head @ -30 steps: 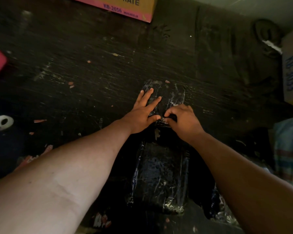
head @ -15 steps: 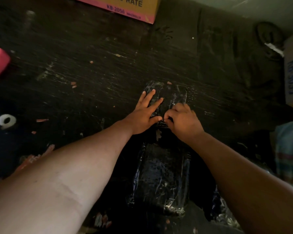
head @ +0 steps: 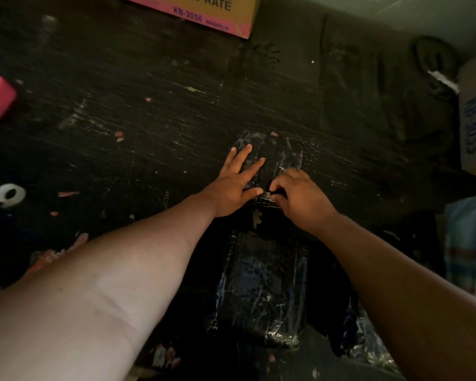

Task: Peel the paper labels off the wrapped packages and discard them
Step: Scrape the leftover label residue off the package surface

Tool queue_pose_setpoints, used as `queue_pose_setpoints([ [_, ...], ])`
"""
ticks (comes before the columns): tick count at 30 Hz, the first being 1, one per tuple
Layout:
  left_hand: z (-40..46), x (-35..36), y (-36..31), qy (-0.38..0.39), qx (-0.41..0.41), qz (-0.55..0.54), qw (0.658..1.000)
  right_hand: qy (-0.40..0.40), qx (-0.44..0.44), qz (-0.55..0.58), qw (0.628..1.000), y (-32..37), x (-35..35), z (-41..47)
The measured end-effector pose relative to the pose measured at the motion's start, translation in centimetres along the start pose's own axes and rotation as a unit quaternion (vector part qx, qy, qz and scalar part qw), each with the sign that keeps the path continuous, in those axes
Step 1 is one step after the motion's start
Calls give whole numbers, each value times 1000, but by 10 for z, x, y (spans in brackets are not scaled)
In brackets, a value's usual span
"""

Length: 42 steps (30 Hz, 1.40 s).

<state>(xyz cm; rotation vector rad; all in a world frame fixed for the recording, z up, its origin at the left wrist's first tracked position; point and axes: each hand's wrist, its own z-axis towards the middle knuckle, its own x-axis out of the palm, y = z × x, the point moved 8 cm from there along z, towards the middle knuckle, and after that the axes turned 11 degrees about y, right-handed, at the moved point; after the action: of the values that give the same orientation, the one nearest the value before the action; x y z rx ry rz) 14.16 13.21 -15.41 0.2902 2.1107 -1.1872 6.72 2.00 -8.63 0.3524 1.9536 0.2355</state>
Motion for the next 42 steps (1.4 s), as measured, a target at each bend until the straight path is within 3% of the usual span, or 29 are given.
queue_pose_setpoints([
  [9, -1, -1, -1, -3, 4, -4, 1000, -10, 16, -56, 998, 9, 2, 3],
  [13, -1, -1, -1, -4, -1, -1, 1000, 25, 46, -107, 993, 12, 8, 9],
  [18, -1, -1, -2, 3, -3, -1, 1000, 48, 40, -95, 994, 8, 11, 8],
  [24, -2, -1, -3, 3, -4, 4, 1000, 10, 19, -32, 999, 2, 5, 2],
  [37, -2, -1, -2, 8, -4, 3, 1000, 39, 27, -132, 990, 13, 10, 5],
  [42, -3, -1, -2, 16, -7, -2, 1000, -18, 16, -5, 1000, 3, 1, -5],
])
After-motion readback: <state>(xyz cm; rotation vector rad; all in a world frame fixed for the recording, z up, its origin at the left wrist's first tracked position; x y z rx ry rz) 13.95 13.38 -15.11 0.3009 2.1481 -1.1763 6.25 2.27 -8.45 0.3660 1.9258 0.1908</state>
